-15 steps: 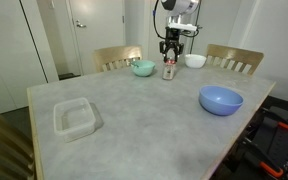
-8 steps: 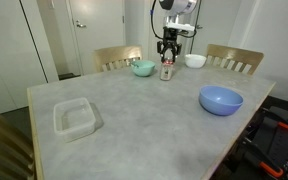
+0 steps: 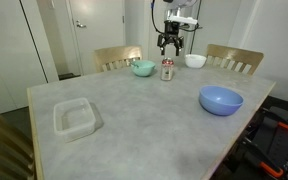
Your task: Place the soda can next to the green bowl
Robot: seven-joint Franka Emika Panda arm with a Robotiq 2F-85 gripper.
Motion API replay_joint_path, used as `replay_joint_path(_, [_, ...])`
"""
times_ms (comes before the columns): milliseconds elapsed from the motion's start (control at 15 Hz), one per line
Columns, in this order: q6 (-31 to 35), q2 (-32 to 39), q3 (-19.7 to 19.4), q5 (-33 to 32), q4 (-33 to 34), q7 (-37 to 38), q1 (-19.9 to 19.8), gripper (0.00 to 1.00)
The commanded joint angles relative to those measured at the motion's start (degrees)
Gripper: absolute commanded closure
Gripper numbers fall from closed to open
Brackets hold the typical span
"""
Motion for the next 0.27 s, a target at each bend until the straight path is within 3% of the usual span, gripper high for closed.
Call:
replay_joint_path(0, [-3.3, -6.9, -0.1, -1.5, -3.0, -2.5, 0.6, 0.00])
replay_joint_path(200, [-4.9, -9.3, 0.3, -2.4, -2.7, -5.4, 1.1, 0.00])
